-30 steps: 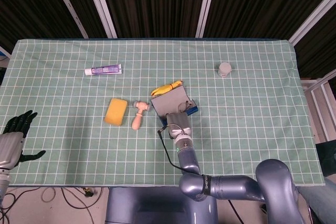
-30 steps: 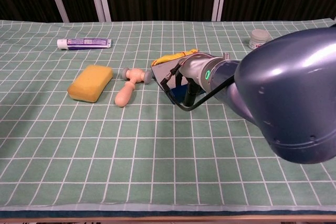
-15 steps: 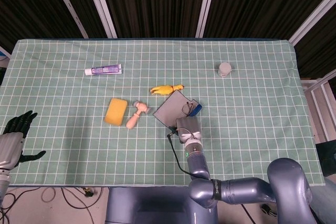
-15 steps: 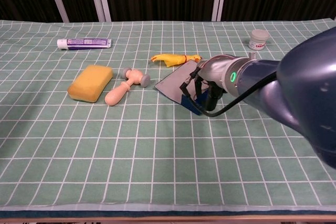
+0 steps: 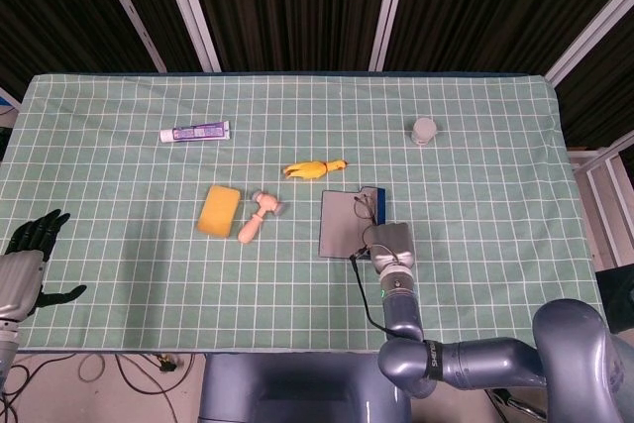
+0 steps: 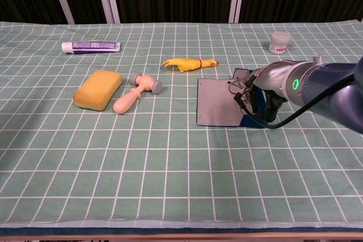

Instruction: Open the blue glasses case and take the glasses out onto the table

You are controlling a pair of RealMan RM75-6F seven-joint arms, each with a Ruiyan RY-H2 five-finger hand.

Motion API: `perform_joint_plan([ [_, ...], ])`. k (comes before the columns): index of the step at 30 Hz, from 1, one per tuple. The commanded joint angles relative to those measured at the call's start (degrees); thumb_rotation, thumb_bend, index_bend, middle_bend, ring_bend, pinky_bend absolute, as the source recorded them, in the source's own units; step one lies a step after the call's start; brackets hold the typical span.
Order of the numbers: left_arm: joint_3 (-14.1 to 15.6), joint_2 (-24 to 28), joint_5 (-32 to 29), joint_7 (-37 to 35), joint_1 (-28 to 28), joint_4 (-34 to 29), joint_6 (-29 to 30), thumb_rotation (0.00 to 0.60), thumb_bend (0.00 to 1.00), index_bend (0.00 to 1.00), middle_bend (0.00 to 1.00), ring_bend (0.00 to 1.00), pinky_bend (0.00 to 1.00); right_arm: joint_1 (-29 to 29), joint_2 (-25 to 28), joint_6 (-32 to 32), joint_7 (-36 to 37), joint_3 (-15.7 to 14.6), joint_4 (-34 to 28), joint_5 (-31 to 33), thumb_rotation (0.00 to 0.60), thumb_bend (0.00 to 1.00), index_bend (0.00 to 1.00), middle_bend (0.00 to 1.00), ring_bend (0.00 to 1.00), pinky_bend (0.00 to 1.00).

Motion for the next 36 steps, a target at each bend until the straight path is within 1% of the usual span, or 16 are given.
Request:
perform_joint_plan([
  [1,0.0,0.0,0.1,0.0,0.0,0.0,0.1,0.6,0.0,0.0,0.0,0.0,0.0,-0.4,0.8,0.9,-0.4,-0.4,-0.5,-0.1,0.6,0.55,0.45,0.96,1.0,1.0],
  [12,-0.1,0.0,0.0,0.2,0.1,0.0,0.3,0.6,0.0,0.0,0.0,0.0,0.0,-0.9,2.9,3.4,-3.9,-1.1,0.4,1.8,0.6,0.55,0.45,0.96,1.0,1.0],
  [21,-0.1,0.0,-0.1,0.2,0.1,-0.1,0.2,0.6,0.0,0.0,0.0,0.0,0.0,-1.6,4.0,3.6,-5.2,-0.7,2.5,3.5,0.6,0.55,0.45,0.96,1.0,1.0],
  [27,-0.2,0.1,-0.2,0.1,0.1,-0.2,0.2,0.6,0.0,0.0,0.0,0.0,0.0,-2.0,3.6,2.4,-5.8,0.2,6.9,4.7,0.6,0.55,0.45,0.96,1.0,1.0],
  [31,-0.2,0.1,-0.3,0.1,0.1,-0.2,0.1,0.6,0.0,0.0,0.0,0.0,0.0,-2.3,3.4,2.1,-5.9,0.6,7.6,4.9,0.6,0.55,0.45,0.96,1.0,1.0],
  [36,-0.1,0.1,-0.3,0.1,0.0,-0.2,0.0,0.6,0.0,0.0,0.0,0.0,0.0,-2.6,3.2,2.2,-5.4,0.9,7.1,3.8,0.6,0.55,0.45,0.96,1.0,1.0],
])
